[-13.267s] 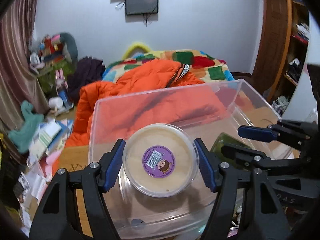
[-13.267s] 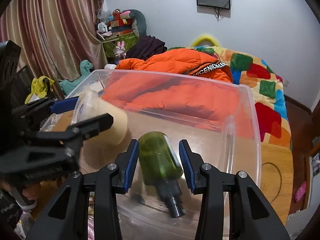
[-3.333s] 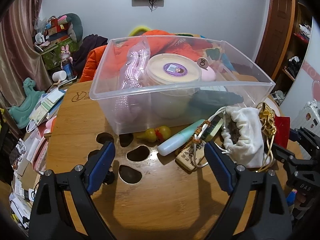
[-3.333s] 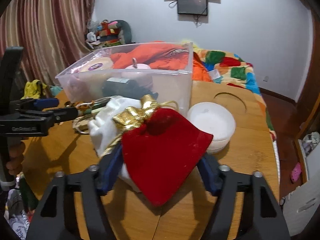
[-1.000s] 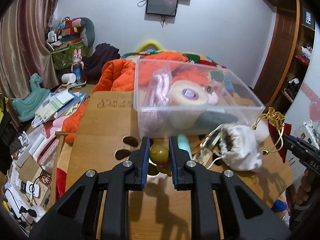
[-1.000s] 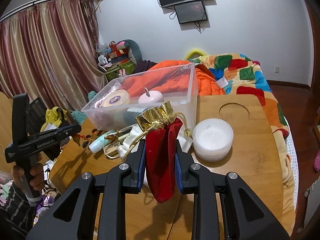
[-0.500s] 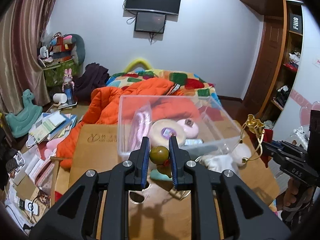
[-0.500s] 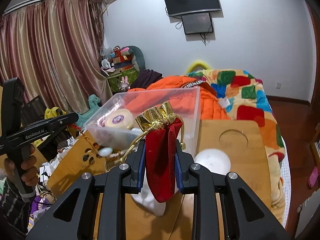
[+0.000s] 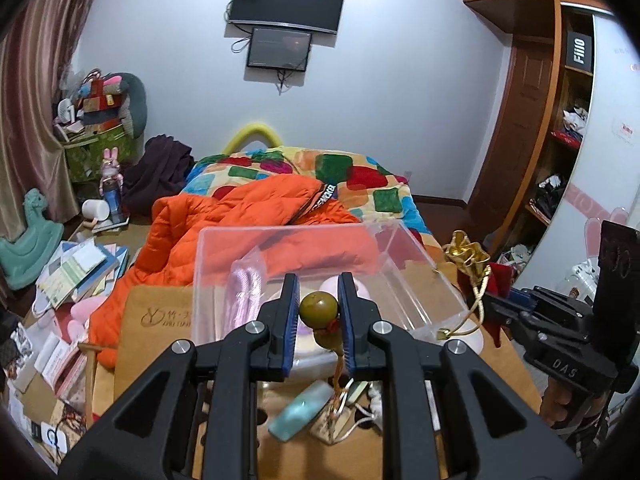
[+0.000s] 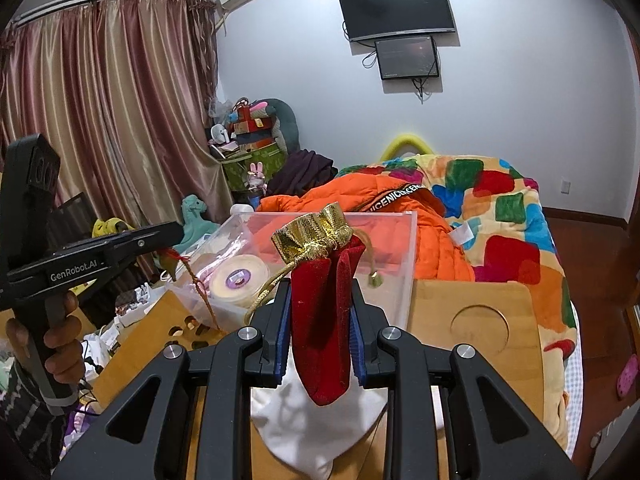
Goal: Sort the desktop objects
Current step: 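Carry the yellow toy and red pouch over the clear box with both tools, then open the left tool to drop the yellow toy while the right releases the pouch, then move the left tool to the teal tube while the right approaches the white round container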
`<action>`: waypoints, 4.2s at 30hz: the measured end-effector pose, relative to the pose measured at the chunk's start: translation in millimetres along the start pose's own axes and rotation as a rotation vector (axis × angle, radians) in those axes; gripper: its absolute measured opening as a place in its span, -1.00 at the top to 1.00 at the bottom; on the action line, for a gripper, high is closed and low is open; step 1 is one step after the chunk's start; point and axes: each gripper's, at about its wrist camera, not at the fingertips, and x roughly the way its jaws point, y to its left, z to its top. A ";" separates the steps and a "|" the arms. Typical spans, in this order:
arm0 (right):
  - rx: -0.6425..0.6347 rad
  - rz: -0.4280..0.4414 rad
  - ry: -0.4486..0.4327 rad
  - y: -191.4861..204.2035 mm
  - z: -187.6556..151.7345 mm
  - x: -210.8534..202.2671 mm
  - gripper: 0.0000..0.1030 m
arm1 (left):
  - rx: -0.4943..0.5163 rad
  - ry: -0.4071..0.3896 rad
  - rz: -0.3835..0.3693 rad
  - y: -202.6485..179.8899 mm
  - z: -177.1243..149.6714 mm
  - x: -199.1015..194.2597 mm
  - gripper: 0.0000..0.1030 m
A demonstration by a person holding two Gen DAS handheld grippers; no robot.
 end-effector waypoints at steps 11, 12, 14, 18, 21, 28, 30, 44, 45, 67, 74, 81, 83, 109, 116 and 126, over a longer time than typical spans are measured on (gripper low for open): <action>-0.033 -0.040 0.048 -14.6 11.9 33.2 0.57 | 0.058 0.027 -0.032 -16.8 22.0 30.1 0.64; -0.034 -0.041 0.050 -15.6 14.0 36.1 0.57 | 0.054 0.033 -0.041 -17.5 24.1 33.8 0.64; -0.034 -0.042 0.056 -17.5 16.0 42.5 0.57 | 0.049 0.055 -0.066 -17.9 26.6 43.3 0.64; -0.041 -0.052 0.076 -18.3 17.3 58.2 0.57 | 0.061 0.083 -0.057 -18.6 26.6 61.0 0.64; -0.061 -0.052 0.091 -17.3 16.3 68.0 0.57 | 0.058 0.109 -0.057 -18.4 25.3 74.4 0.64; -0.089 -0.056 0.120 -17.1 13.4 86.7 0.56 | 0.060 0.145 -0.050 -17.2 23.6 94.2 0.64; -0.094 -0.069 0.125 -17.6 11.7 90.8 0.56 | 0.062 0.154 -0.050 -16.2 22.9 98.8 0.64; -0.177 -0.130 0.140 -7.7 6.9 102.0 0.51 | 0.056 0.200 -0.059 -18.7 14.6 112.2 0.64; -0.186 -0.139 0.139 -6.2 6.5 101.7 0.51 | 0.058 0.199 -0.056 -19.0 14.1 112.3 0.64; -0.218 -0.258 0.039 9.5 14.5 53.5 -0.25 | 0.051 0.117 -0.039 -20.3 20.1 57.9 0.09; -0.196 -0.296 0.004 8.1 14.1 24.6 -0.58 | 0.095 0.071 0.018 -20.2 13.4 28.6 -0.20; -0.158 -0.316 -0.001 -1.4 8.5 0.8 -0.61 | 0.095 0.066 0.051 -9.1 4.4 12.1 -0.23; -0.154 -0.333 -0.001 -4.2 5.5 -4.0 -0.62 | 0.097 0.073 0.059 -4.7 -0.1 10.0 -0.23; -0.058 -0.394 0.170 -48.8 -60.8 -5.9 -0.62 | 0.128 0.287 0.113 29.0 -91.4 33.8 -0.25; -0.018 -0.363 0.225 -57.0 -71.7 1.1 -0.62 | 0.178 0.320 0.121 21.7 -99.5 48.2 -0.24; -0.063 -0.349 0.248 -53.6 -74.9 20.8 -0.62 | 0.207 0.317 0.118 9.8 -98.9 61.5 -0.03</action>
